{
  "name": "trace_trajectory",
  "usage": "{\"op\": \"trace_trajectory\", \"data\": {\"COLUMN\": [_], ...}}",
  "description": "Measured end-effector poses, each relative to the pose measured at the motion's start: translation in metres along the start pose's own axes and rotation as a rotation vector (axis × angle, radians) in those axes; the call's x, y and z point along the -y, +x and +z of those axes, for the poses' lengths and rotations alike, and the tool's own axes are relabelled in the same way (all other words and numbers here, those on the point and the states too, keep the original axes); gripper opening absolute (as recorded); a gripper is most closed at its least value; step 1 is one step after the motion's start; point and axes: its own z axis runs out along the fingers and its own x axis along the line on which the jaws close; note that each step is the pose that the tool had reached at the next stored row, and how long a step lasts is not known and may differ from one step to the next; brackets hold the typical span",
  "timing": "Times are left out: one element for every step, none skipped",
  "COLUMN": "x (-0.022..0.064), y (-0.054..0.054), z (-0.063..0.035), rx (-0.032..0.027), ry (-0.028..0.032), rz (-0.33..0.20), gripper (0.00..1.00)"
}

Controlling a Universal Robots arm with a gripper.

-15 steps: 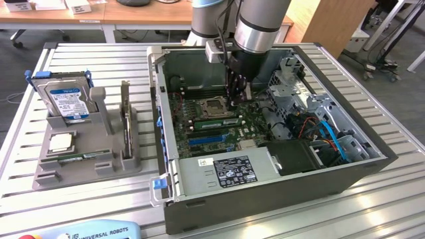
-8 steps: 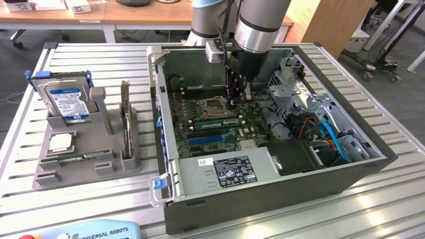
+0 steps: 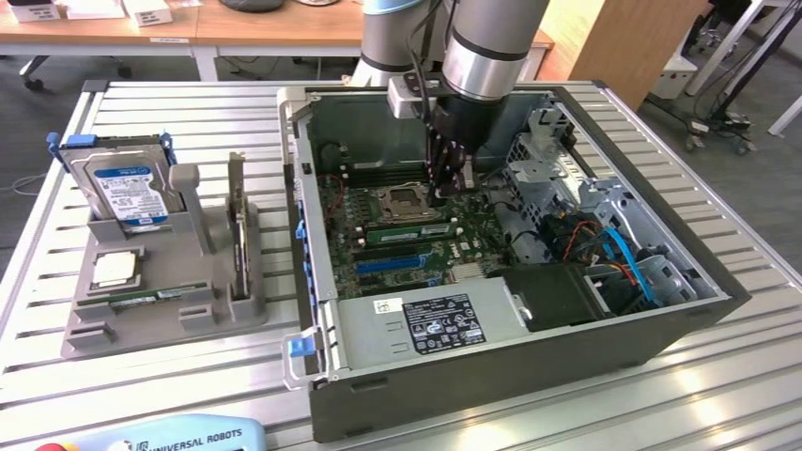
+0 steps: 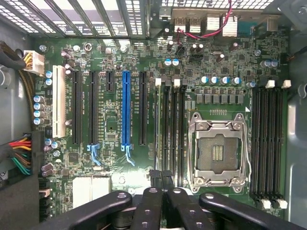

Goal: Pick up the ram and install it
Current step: 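Insert the ram into the slot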

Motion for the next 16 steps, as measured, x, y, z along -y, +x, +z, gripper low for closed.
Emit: {"op": "trace_trajectory", "data": {"x": [0.0004, 0.0013, 0.0025, 0.0041, 0.0063, 0.0092, 0.0126, 0.0161, 0.0192, 0.0221, 0.0249, 0.0274, 0.0295, 0.0309, 0.0312, 0.0312], "y": [0.000, 0.000, 0.000, 0.000, 0.000, 0.000, 0.000, -0.001, -0.001, -0.001, -0.001, -0.001, -0.001, -0.001, -0.001, -0.001], "z": [-0.0001, -0.0001, -0.0001, -0.0002, -0.0003, -0.0005, -0.0006, -0.0007, -0.0008, -0.0008, -0.0009, -0.0010, -0.0010, -0.0011, -0.0011, -0.0011], "rx": [0.0008, 0.0019, 0.0034, 0.0049, 0.0061, 0.0069, 0.0073, 0.0075, 0.0077, 0.0079, 0.0080, 0.0082, 0.0083, 0.0084, 0.0086, 0.0086], "ry": [0.0000, 0.0002, 0.0002, 0.0003, 0.0002, 0.0002, 0.0002, 0.0002, 0.0002, 0.0002, 0.0002, 0.0002, 0.0002, 0.0002, 0.0002, 0.0002], "rz": [0.000, 0.000, 0.000, 0.000, 0.000, 0.000, 0.000, 0.000, 0.000, 0.000, 0.000, 0.000, 0.000, 0.000, 0.000, 0.000], "gripper": [0.10, 0.10, 0.10, 0.10, 0.10, 0.10, 0.10, 0.10, 0.10, 0.10, 0.10, 0.10, 0.10, 0.10, 0.10, 0.10]}}
